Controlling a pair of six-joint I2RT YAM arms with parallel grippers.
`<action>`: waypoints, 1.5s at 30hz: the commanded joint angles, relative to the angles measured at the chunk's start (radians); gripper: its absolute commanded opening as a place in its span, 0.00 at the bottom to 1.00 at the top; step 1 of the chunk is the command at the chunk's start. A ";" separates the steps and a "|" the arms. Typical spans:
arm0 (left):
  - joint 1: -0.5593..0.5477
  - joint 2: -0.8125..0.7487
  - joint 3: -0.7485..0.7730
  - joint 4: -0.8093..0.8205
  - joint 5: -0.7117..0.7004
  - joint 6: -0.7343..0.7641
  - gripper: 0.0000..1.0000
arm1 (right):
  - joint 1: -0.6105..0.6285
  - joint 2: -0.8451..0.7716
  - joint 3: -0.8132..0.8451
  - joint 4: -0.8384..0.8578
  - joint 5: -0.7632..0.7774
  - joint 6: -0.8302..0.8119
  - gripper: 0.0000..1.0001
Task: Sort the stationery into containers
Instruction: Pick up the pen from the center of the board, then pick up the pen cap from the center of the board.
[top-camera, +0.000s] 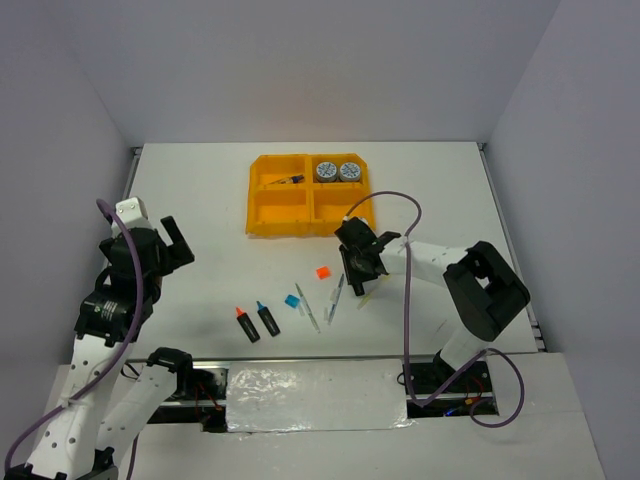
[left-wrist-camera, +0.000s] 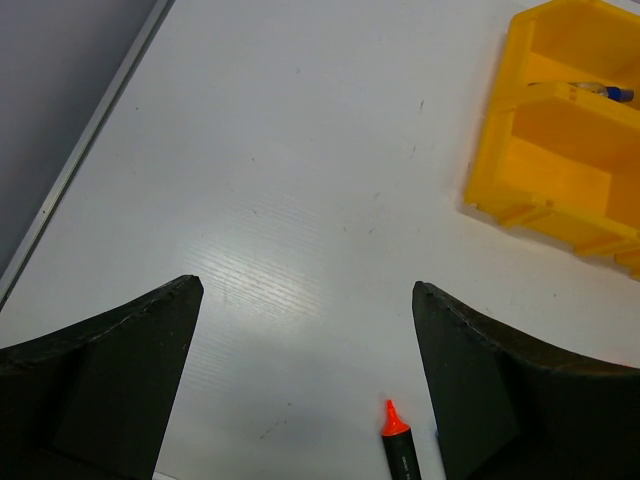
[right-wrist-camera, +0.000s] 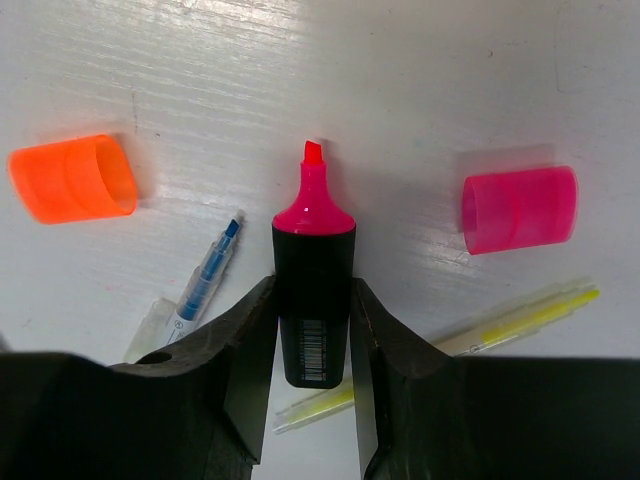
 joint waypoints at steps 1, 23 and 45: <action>0.006 0.006 0.006 0.035 0.004 0.008 0.99 | 0.005 -0.049 -0.020 0.043 -0.021 0.005 0.20; -0.600 0.759 0.371 0.385 0.248 0.095 0.99 | -0.272 -0.886 0.052 -0.406 0.177 0.021 0.15; -0.806 1.555 0.864 0.515 0.338 0.582 0.84 | -0.272 -1.216 0.143 -0.627 0.110 -0.011 0.15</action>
